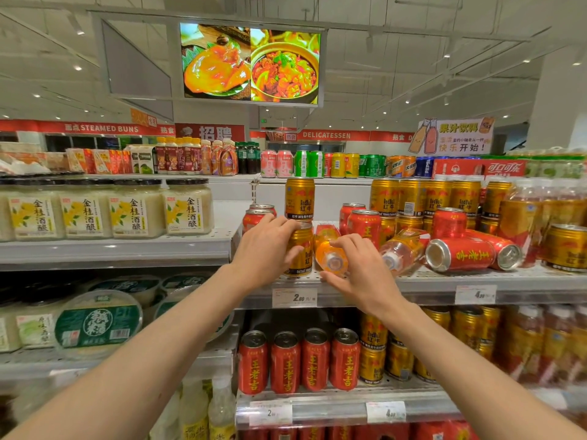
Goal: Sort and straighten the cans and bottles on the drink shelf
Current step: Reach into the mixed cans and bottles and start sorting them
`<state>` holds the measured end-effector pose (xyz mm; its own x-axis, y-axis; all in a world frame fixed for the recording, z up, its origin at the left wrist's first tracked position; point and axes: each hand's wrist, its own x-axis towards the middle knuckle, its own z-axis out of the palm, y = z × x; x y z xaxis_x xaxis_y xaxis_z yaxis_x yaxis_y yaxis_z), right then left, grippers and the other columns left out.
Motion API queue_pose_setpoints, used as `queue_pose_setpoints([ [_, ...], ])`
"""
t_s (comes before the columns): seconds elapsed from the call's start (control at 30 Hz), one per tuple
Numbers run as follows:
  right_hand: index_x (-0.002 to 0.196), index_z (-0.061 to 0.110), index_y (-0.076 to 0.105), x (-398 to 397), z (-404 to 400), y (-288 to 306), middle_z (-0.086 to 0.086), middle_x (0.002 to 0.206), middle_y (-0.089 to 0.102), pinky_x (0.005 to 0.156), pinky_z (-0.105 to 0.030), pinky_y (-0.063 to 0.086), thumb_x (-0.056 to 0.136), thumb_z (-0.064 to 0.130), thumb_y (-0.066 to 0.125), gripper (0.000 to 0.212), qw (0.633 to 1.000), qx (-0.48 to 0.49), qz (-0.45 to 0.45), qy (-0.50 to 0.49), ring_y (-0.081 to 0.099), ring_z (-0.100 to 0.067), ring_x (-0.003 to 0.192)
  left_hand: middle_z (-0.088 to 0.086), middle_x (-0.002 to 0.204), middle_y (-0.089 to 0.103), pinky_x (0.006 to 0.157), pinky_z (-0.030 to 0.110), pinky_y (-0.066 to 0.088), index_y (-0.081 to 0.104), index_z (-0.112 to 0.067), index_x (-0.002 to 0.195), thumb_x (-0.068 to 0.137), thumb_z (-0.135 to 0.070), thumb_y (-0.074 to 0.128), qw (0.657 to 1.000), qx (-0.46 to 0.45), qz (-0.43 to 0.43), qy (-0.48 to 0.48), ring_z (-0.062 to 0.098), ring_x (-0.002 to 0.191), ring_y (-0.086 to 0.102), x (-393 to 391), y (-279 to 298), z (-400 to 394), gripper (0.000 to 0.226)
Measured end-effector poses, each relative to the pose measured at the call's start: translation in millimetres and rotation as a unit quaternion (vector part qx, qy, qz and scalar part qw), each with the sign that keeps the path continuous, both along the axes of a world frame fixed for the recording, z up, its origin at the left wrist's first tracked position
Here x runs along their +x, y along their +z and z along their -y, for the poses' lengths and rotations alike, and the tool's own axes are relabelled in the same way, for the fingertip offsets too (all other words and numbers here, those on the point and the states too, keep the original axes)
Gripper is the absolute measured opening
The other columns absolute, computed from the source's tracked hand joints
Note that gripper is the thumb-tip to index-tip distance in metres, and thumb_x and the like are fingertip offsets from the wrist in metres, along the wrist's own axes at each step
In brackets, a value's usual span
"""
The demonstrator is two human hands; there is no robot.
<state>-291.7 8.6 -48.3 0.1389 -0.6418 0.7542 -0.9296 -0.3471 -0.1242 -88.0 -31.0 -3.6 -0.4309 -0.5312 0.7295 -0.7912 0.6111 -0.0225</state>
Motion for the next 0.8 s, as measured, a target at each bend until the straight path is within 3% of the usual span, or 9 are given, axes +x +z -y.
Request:
queue_pose_setpoints([
  [0.3, 0.131, 0.019, 0.055, -7.7, -14.1, 52.9, 0.004, 0.113, 0.06, 0.095, -0.041, 0.052, 0.09, 0.035, 0.073, 0.047, 0.993, -0.02, 0.111, 0.037, 0.057, -0.015, 0.105, -0.004, 0.127, 0.061, 0.093, 0.033, 0.049, 0.053, -0.024, 0.135, 0.095, -0.046, 0.06, 1.0, 0.008, 0.003, -0.004, 0.014, 0.114, 0.054, 0.7, 0.9, 2.7, 0.046],
  [0.47, 0.135, 0.019, 0.05, -5.7, -10.9, 91.3, -0.006, 0.129, 0.065, 0.095, -0.046, 0.055, 0.095, 0.042, 0.063, 0.048, 0.987, -0.028, 0.147, 0.054, 0.06, -0.017, 0.112, -0.005, 0.128, 0.06, 0.093, 0.031, 0.046, 0.052, -0.024, 0.137, 0.096, -0.045, 0.059, 1.0, 0.011, -0.004, -0.01, 0.013, 0.115, 0.053, 0.4, 0.6, 3.7, 0.047],
  [0.63, 0.13, 0.02, 0.057, -0.5, 8.1, 112.0, -0.004, 0.13, 0.059, 0.097, -0.046, 0.053, 0.099, 0.047, 0.055, 0.041, 0.99, -0.018, 0.136, 0.029, 0.058, -0.016, 0.11, -0.005, 0.126, 0.061, 0.093, 0.03, 0.046, 0.053, -0.023, 0.136, 0.096, -0.046, 0.059, 1.0, 0.012, -0.007, -0.009, 0.014, 0.113, 0.053, 0.3, -0.3, 4.7, 0.047],
  [0.8, 0.149, 0.021, 0.044, 6.5, 29.7, 115.2, -0.006, 0.141, 0.055, 0.099, -0.039, 0.049, 0.101, 0.045, 0.051, 0.054, 0.995, 0.041, 0.094, 0.018, 0.059, -0.022, 0.12, -0.005, 0.125, 0.06, 0.093, 0.032, 0.048, 0.053, -0.024, 0.136, 0.095, -0.045, 0.059, 1.0, 0.012, -0.013, -0.008, 0.014, 0.114, 0.053, 0.3, -1.5, 4.1, 0.047],
])
